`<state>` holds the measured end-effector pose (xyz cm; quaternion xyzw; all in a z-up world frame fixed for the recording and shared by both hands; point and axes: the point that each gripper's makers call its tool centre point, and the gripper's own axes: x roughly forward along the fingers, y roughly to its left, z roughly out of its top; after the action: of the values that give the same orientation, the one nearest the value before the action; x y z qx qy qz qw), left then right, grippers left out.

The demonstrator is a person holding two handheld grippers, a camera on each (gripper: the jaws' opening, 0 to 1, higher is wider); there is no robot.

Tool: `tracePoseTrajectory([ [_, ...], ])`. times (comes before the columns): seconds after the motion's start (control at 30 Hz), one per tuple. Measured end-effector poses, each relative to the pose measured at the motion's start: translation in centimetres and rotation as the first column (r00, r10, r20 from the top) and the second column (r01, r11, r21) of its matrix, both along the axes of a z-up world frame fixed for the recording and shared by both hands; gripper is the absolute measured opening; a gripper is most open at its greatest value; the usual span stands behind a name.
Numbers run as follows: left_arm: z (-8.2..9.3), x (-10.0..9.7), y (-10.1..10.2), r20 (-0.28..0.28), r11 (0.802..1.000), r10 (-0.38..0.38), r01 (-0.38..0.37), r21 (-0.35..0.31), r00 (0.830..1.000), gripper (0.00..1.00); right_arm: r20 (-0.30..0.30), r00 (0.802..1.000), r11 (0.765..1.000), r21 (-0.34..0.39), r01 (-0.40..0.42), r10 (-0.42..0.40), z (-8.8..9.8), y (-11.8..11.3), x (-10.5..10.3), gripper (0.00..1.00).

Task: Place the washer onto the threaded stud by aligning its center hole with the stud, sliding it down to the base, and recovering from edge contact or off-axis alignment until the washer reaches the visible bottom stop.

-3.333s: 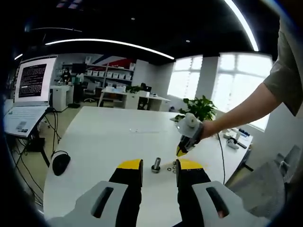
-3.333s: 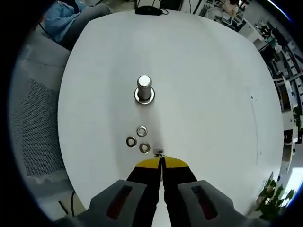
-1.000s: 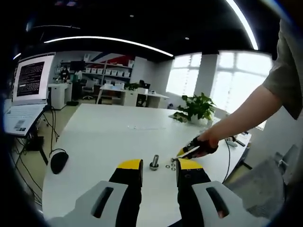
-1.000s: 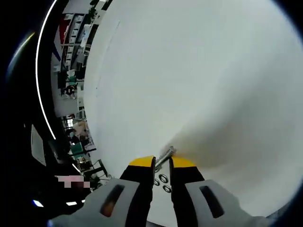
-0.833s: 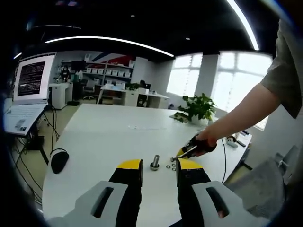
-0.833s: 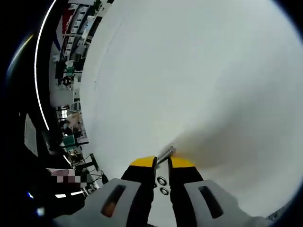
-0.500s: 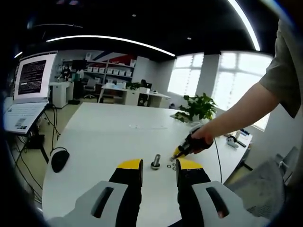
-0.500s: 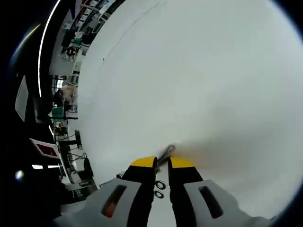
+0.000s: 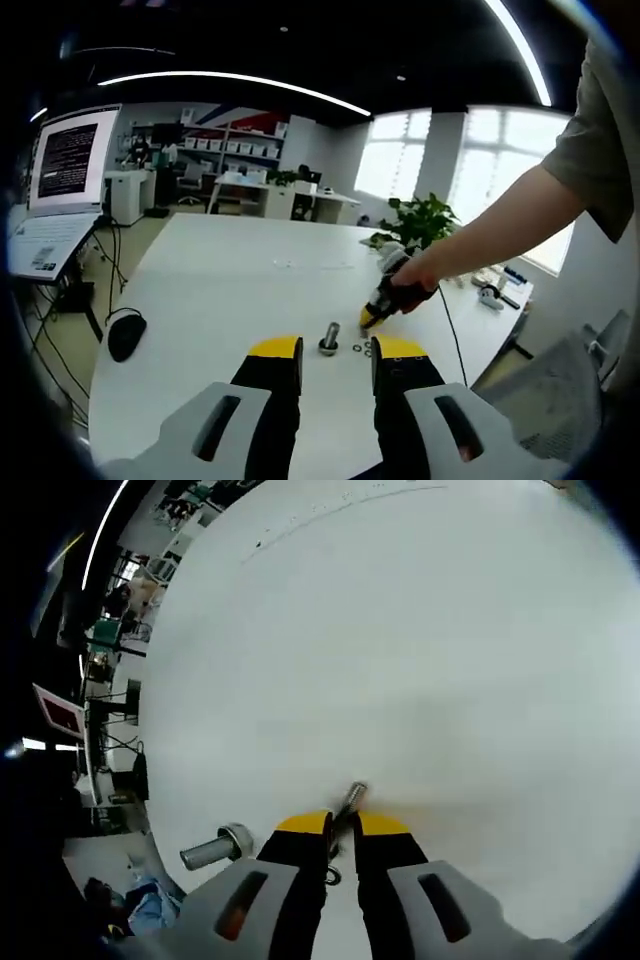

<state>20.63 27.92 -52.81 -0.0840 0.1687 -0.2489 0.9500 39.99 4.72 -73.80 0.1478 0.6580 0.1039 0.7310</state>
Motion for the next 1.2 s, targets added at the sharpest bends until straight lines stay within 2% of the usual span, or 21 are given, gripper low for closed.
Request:
tracePoseTrajectory([
  [0.13, 0.0, 0.0, 0.0, 0.0, 1.0, -0.001, 0.001, 0.001, 1.0, 0.25, 0.008, 0.998, 0.997, -0.048, -0.067, 0.068, -0.1, 0.0, 0.3, 0.11],
  [0.17, 0.0, 0.0, 0.0, 0.0, 1.0, -0.001, 0.001, 0.001, 1.0, 0.25, 0.01, 0.994, 0.991, -0.072, -0.11, 0.111, -0.3, -0.1, 0.4, 0.11],
  [0.27, 0.0, 0.0, 0.0, -0.001, 1.0, -0.001, 0.001, 0.004, 1.0, 0.25, 0.013, 0.985, 0.979, -0.117, -0.169, 0.172, -0.4, -0.2, 0.5, 0.11],
  [0.3, 0.0, 0.0, 0.0, 0.003, 1.0, -0.001, 0.001, 0.007, 1.0, 0.24, 0.021, 0.979, 0.97, -0.135, -0.2, 0.204, -0.4, -0.2, 0.6, 0.1],
  [0.33, 0.0, 0.0, 0.0, 0.003, 1.0, -0.002, 0.002, 0.007, 1.0, 0.24, 0.026, 0.964, 0.951, -0.169, -0.258, 0.266, -0.4, -0.3, 0.6, 0.1],
  [0.37, 0.0, 0.0, 0.0, 0.003, 1.0, -0.003, 0.003, 0.008, 1.0, 0.24, 0.044, 0.953, 0.94, -0.185, -0.287, 0.3, -0.4, -0.2, 0.8, 0.09],
  [0.43, -0.1, -0.1, 0.0, 0.001, 1.0, -0.005, 0.005, 0.011, 1.0, 0.24, 0.037, 0.938, 0.921, -0.208, -0.329, 0.344, -0.2, 0.1, 0.3, 0.09],
  [0.47, -0.1, -0.1, 0.0, 0.001, 1.0, -0.005, 0.005, 0.012, 1.0, 0.24, 0.058, 0.922, 0.904, -0.225, -0.363, 0.384, -0.2, 0.1, 0.5, 0.09],
  [0.6, -0.1, 0.0, 0.0, 0.001, 1.0, -0.006, 0.006, 0.015, 1.0, 0.24, 0.087, 0.904, 0.89, -0.235, -0.39, 0.419, 0.0, 0.3, 0.1, 0.08],
  [0.63, -0.1, 0.0, 0.0, 0.002, 1.0, -0.006, 0.005, 0.015, 1.0, 0.24, 0.108, 0.893, 0.881, -0.249, -0.402, 0.437, 0.0, 0.3, 0.3, 0.08],
  [0.7, -0.2, 0.0, 0.0, -0.001, 1.0, -0.007, 0.007, 0.017, 1.0, 0.24, 0.144, 0.884, 0.88, -0.254, -0.402, 0.445, 0.0, 0.3, 0.4, 0.08],
  [0.83, -0.2, -0.1, -0.1, 0.0, 1.0, -0.011, 0.011, 0.024, 1.0, 0.24, 0.203, 0.885, 0.898, -0.234, -0.372, 0.419, 0.2, 0.5, -0.3, 0.08],
  [0.97, -0.2, -0.1, -0.1, -0.002, 1.0, -0.011, 0.011, 0.026, 1.0, 0.23, 0.265, 0.873, 0.906, -0.23, -0.354, 0.408, 1.0, 0.4, -1.1, 0.08],
  [1.03, -0.3, -0.1, -0.1, -0.002, 1.0, -0.013, 0.013, 0.029, 1.0, 0.23, 0.303, 0.865, 0.913, -0.218, -0.345, 0.399, 1.4, 0.5, -1.2, 0.08],
  [1.07, -0.3, -0.1, -0.2, -0.002, 0.999, -0.013, 0.014, 0.03, 1.0, 0.23, 0.328, 0.853, 0.911, -0.223, -0.347, 0.405, 1.7, 0.4, -1.2, 0.08],
  [1.17, -0.3, -0.1, -0.2, -0.003, 0.999, -0.015, 0.015, 0.035, 1.0, 0.23, 0.372, 0.838, 0.915, -0.218, -0.34, 0.4, 2.3, 0.3, -1.5, 0.08],
  [1.2, -0.3, -0.1, -0.2, -0.003, 0.999, -0.015, 0.015, 0.035, 1.0, 0.23, 0.402, 0.826, 0.917, -0.218, -0.334, 0.396, 2.6, 0.3, -1.5, 0.08],
])
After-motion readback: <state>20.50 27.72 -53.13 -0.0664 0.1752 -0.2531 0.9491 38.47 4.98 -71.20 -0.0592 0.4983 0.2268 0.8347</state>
